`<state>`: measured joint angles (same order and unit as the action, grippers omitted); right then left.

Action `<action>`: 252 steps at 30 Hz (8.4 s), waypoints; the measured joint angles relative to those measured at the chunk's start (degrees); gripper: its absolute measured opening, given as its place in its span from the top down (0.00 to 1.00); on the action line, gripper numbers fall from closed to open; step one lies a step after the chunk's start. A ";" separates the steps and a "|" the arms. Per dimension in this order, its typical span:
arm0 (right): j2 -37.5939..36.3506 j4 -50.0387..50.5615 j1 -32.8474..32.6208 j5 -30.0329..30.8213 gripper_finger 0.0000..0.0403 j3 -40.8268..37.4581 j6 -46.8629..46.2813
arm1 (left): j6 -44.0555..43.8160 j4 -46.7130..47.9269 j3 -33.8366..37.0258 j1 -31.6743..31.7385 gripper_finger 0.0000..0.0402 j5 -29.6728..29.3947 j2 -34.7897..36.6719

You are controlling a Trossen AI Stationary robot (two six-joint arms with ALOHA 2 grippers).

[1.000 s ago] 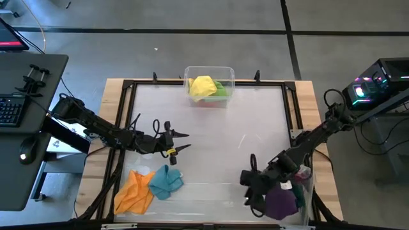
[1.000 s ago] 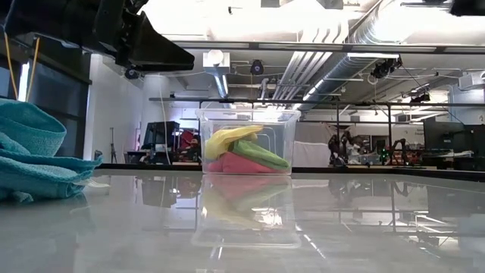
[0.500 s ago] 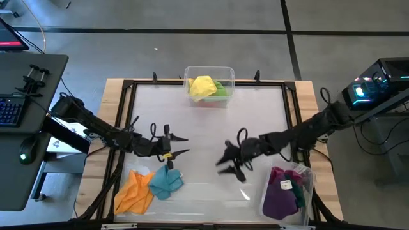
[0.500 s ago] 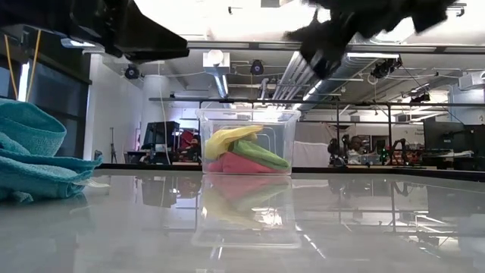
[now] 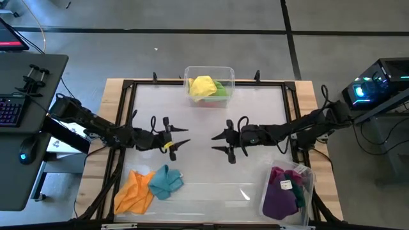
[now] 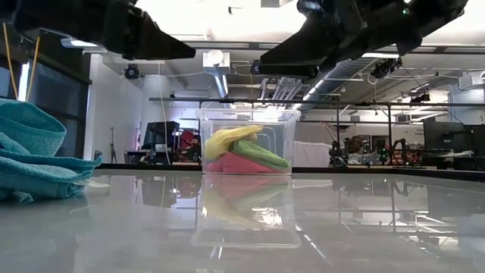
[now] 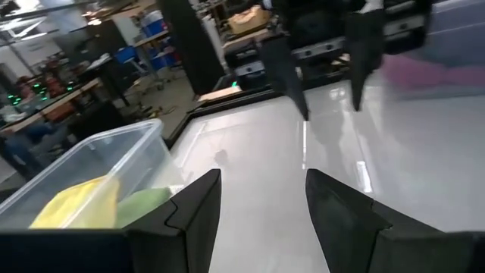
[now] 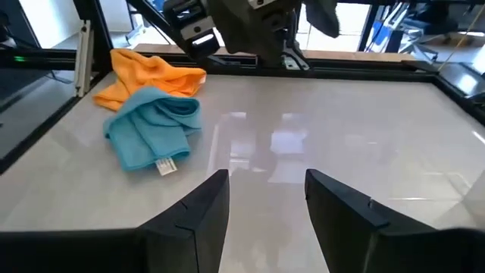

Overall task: Sort towels by color in basket
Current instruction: Put the blue microfiber cloth into the top transparent bin

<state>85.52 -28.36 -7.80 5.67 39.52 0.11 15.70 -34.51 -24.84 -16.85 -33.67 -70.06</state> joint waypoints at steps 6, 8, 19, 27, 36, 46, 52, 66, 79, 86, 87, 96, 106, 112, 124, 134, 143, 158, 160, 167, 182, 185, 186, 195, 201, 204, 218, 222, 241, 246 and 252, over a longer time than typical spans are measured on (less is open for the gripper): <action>0.49 -0.30 0.73 -1.72 0.56 0.07 2.03 | 1.19 -3.63 0.00 3.17 0.55 0.20 0.00; 1.75 -1.44 0.75 -2.62 0.54 0.08 3.03 | 4.54 -4.33 0.00 3.38 0.55 0.26 0.00; 18.17 -14.67 0.70 -4.83 0.49 2.53 5.52 | -7.10 37.22 -16.01 -7.99 0.55 -8.98 0.00; 26.80 -12.88 -0.34 -4.85 0.49 10.58 5.95 | -43.73 74.48 -25.60 -22.14 0.55 -7.43 -0.26; 27.85 -9.57 -0.72 -4.82 0.49 15.95 5.95 | -73.72 81.49 -24.15 -36.99 0.55 -4.01 -2.34; 27.85 -6.64 -0.72 -4.63 0.49 16.19 1.42 | -68.85 67.77 -23.47 -42.39 0.55 -2.01 -17.60; 27.85 -5.48 -0.72 -4.61 0.49 16.19 1.36 | -73.76 69.44 -23.47 -39.29 0.52 -1.22 -23.36; 27.67 -4.82 -2.13 -4.44 0.49 16.19 -4.19 | -64.43 61.84 -17.55 -34.72 0.61 0.52 -23.22; 22.43 5.52 -6.36 3.93 0.49 16.14 -4.42 | -51.87 37.07 -0.47 -29.41 0.93 -6.63 -14.67; 17.59 15.59 -9.44 12.33 0.49 16.14 -7.21 | -36.69 30.37 0.72 -23.36 0.98 -16.17 -13.18; 17.23 16.14 -10.01 13.38 0.49 16.14 -7.64 | -34.95 29.04 0.70 -22.39 0.98 -16.36 -13.17; 16.95 19.09 -15.22 19.52 0.49 16.16 -12.10 | -13.67 0.91 0.57 -12.14 0.98 -15.78 -12.79; 16.98 20.95 -20.16 21.80 0.49 16.14 -21.04 | -5.86 -12.15 -0.84 -0.80 0.98 -3.39 -12.81; 16.98 21.58 -21.26 26.80 0.49 16.14 -24.07 | 1.90 -6.85 -8.63 4.96 0.99 1.91 -12.79; 16.98 25.81 -20.81 26.93 0.49 16.14 -31.18 | 9.38 23.37 -28.16 19.05 0.99 7.48 -12.79; 17.00 25.79 -20.19 28.00 0.49 16.14 -31.20 | 14.72 40.12 -38.68 32.38 0.99 10.84 -12.79; 17.00 25.91 -19.56 28.33 0.49 16.14 -31.25 | 11.58 43.79 -46.32 46.02 0.99 25.46 -15.34; 17.03 26.52 -19.19 28.33 0.49 16.14 -31.20 | 19.19 51.84 -64.67 49.91 0.99 34.26 -36.17; 17.03 26.70 -19.19 28.37 0.49 16.14 -31.08 | 20.35 52.38 -64.67 49.93 0.99 33.96 -38.03; 17.03 27.02 -19.19 28.39 0.49 16.14 -30.70 | 23.96 52.04 -64.81 49.82 0.96 31.60 -42.60; 17.03 27.77 -19.19 28.65 0.49 16.14 -30.53 | 26.59 51.27 -64.67 49.17 0.61 31.53 -42.02; 17.03 27.83 -19.19 28.65 0.49 16.14 -30.53 | 26.50 51.62 -64.67 48.84 0.57 31.53 -39.92; 17.03 27.87 -19.19 28.65 0.49 16.14 -30.53 | 26.47 51.89 -64.67 48.70 0.56 31.53 -39.12; 17.03 28.38 -19.19 28.97 0.49 16.14 -30.53 | 22.98 53.76 -64.67 48.43 0.55 30.47 -32.55; 17.03 28.41 -19.19 30.20 0.49 16.14 -30.53 | 16.80 53.11 -63.71 50.50 0.55 32.65 -32.20; 17.03 28.60 -19.19 30.30 0.49 16.14 -30.53 | 10.63 52.48 -62.16 51.46 0.55 37.43 -32.24; 17.03 27.44 -17.22 34.48 0.49 15.35 -27.83 | 3.84 47.56 -41.53 41.77 0.55 37.99 -26.02; 17.08 23.45 -16.10 32.61 0.49 11.87 -21.37 | 4.29 41.87 -33.26 35.42 0.55 32.47 -19.44; 17.18 0.97 -5.33 17.92 0.49 9.05 -6.82 | -1.32 44.88 -23.12 11.80 0.55 10.71 5.76; 18.95 -9.59 -1.38 9.49 0.49 9.17 0.07 | -12.38 51.59 -23.11 0.16 0.55 -1.66 6.05; 22.27 -14.98 5.28 10.84 0.49 9.17 0.30 | -28.86 58.62 -23.10 -12.66 0.55 -15.43 6.05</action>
<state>107.79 -43.34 -2.52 16.52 48.69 0.41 -13.15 24.11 -47.94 -29.52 -49.09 -64.01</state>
